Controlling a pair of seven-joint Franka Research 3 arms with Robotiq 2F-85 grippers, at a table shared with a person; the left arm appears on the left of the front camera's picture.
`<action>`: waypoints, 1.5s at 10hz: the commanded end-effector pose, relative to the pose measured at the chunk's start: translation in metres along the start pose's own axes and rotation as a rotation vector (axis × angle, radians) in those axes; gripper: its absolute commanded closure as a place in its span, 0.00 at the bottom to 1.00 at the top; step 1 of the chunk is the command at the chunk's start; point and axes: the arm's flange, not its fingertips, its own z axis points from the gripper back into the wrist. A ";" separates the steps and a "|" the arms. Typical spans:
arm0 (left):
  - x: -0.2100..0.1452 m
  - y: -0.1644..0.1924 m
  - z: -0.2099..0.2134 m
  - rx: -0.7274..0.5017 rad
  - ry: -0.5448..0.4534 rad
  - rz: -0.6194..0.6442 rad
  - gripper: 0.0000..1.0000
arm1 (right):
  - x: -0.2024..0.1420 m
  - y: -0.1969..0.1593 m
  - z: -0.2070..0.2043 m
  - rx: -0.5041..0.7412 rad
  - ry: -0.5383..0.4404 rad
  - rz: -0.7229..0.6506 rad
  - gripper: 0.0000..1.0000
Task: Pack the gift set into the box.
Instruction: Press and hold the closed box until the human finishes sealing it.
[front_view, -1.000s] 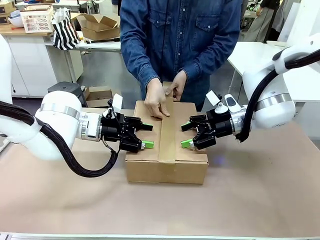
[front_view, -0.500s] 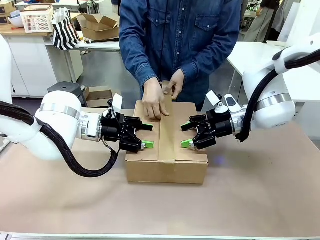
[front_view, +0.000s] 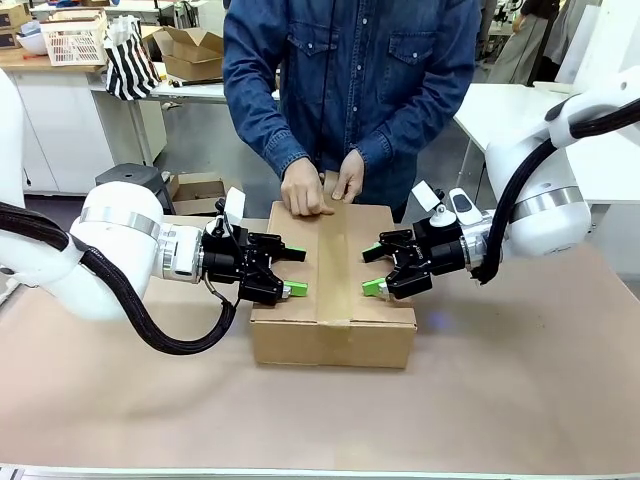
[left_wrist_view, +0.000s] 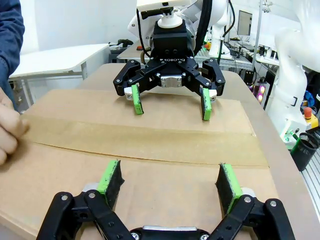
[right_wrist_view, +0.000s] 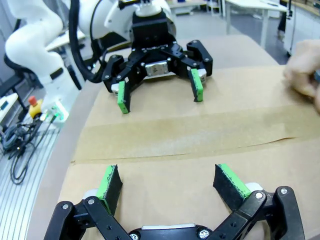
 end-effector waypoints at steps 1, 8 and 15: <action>-0.002 -0.001 0.000 0.000 0.003 0.000 0.00 | -0.002 0.000 -0.001 -0.001 0.005 -0.004 0.00; -0.002 -0.001 0.000 0.000 0.003 0.000 0.00 | -0.002 0.000 -0.001 -0.001 0.005 -0.004 0.00; -0.002 -0.001 0.000 0.000 0.003 0.000 0.00 | -0.002 0.000 -0.001 -0.001 0.005 -0.004 0.00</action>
